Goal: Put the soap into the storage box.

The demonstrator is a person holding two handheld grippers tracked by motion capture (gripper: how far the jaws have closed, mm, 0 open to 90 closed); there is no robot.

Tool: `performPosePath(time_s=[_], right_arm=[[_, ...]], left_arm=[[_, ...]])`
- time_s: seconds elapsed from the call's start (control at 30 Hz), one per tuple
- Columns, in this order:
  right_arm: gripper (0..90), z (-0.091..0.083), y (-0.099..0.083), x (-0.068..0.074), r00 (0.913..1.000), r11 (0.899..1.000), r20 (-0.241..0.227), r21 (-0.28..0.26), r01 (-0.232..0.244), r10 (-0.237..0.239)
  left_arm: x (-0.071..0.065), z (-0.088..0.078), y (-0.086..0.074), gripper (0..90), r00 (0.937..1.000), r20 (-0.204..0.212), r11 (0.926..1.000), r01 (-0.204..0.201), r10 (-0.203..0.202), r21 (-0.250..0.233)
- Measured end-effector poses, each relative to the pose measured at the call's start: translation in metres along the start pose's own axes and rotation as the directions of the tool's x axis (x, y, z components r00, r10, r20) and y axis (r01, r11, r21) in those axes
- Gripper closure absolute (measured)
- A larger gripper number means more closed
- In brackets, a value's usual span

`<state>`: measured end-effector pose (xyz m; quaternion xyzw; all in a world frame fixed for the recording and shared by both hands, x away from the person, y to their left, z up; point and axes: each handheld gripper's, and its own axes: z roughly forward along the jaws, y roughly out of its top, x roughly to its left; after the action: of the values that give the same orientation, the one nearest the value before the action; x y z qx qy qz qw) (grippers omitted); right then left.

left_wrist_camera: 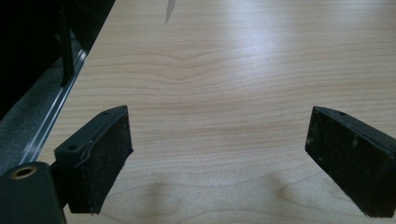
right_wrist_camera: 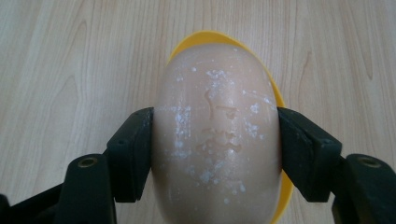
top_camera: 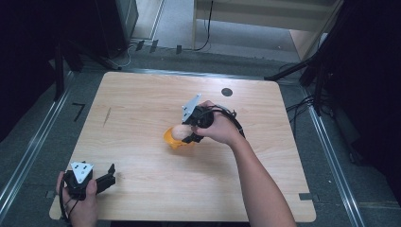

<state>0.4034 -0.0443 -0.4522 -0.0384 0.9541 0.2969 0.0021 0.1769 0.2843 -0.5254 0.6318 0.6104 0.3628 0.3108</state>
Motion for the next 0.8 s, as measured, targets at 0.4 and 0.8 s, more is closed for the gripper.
performPosePath(time_s=[0.4,0.8], right_arm=[[33.2,0.011,0.005,-0.008,0.9998,1.000,-0.019,0.027,0.006,-0.005],[30.2,0.005,0.003,-0.009,0.9992,0.999,-0.001,-0.006,-0.041,0.041]], left_arm=[[0.000,0.000,0.000,7.6,1.0000,-0.001,1.0000,0.000,0.000,-0.002],[0.000,0.000,0.000,7.5,1.0000,0.000,1.0000,0.002,-0.002,-0.002]])
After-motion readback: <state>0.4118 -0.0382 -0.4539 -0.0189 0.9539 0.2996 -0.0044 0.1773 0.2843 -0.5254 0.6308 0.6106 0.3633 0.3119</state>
